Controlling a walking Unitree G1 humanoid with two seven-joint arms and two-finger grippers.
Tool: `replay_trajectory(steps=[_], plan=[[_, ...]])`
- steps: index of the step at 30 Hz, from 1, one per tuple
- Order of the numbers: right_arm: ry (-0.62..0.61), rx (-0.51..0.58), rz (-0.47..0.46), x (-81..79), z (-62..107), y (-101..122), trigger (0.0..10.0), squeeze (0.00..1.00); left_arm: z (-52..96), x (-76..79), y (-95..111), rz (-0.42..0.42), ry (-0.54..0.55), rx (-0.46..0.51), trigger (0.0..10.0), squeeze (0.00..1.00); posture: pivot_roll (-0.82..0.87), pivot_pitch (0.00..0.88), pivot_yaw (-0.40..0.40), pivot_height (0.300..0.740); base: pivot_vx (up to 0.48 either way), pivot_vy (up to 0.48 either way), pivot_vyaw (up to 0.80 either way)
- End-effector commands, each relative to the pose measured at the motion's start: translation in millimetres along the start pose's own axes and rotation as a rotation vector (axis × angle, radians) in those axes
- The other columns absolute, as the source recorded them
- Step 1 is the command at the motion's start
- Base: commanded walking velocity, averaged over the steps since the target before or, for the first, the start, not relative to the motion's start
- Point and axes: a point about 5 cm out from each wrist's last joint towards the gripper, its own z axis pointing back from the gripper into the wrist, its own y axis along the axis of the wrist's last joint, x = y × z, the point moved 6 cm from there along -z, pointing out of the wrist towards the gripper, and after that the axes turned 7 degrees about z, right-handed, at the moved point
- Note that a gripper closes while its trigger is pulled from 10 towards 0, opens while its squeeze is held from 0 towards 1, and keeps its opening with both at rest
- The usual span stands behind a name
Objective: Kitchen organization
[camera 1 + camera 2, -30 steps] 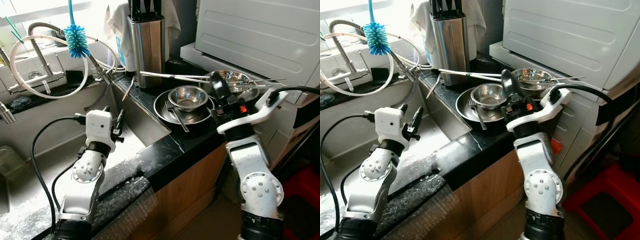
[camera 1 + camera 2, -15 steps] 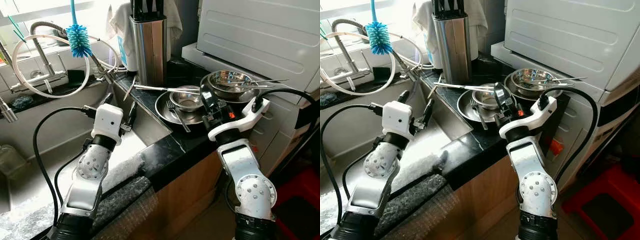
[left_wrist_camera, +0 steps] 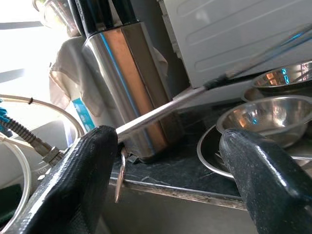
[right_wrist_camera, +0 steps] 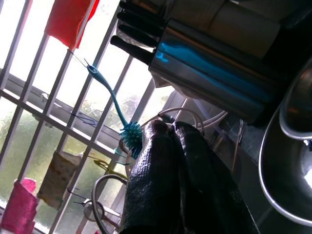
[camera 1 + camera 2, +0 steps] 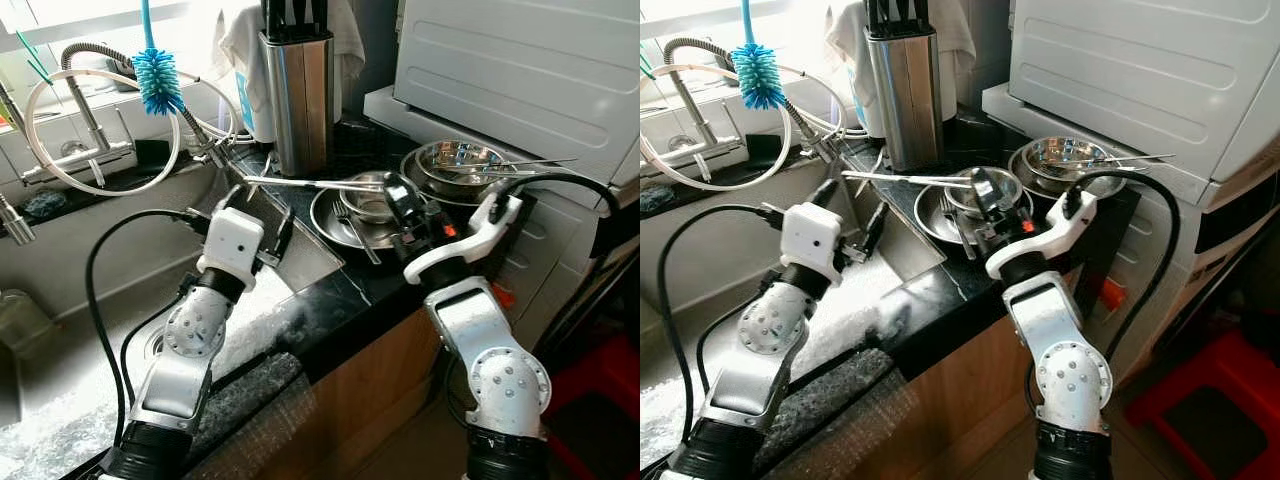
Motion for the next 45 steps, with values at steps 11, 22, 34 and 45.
replay_trajectory(steps=[11, 22, 34, 45], plan=[[0.025, -0.075, -0.119, -13.8, -4.4, -31.4, 10.0, 0.0, -5.6, -4.9, 6.5, -0.058, 0.021, 0.024, 10.0, 0.0, -0.19, 0.0, 0.028, 0.74, 0.0, 0.0, 0.0], [0.032, -0.091, -0.139, -16.9, -6.0, -35.0, 10.0, 0.0, -8.5, -0.1, 5.3, -0.088, 0.012, 0.022, 10.0, 0.0, -0.19, 0.0, 0.033, 0.74, 0.0, 0.0, 0.0], [0.067, -0.143, -0.152, -25.6, -8.0, -47.8, 10.0, 0.0, -11.7, 2.5, 11.1, -0.103, 0.034, 0.052, 10.0, 0.0, -0.19, 0.0, 0.028, 0.74, 0.0, 0.0, 0.0], [0.082, -0.146, -0.173, -31.1, -10.6, -49.6, 10.0, 0.0, -12.5, -4.4, 7.7, -0.128, 0.086, 0.037, 10.0, 0.0, -0.19, 0.0, 0.027, 0.74, 0.0, 0.0, 0.0]])
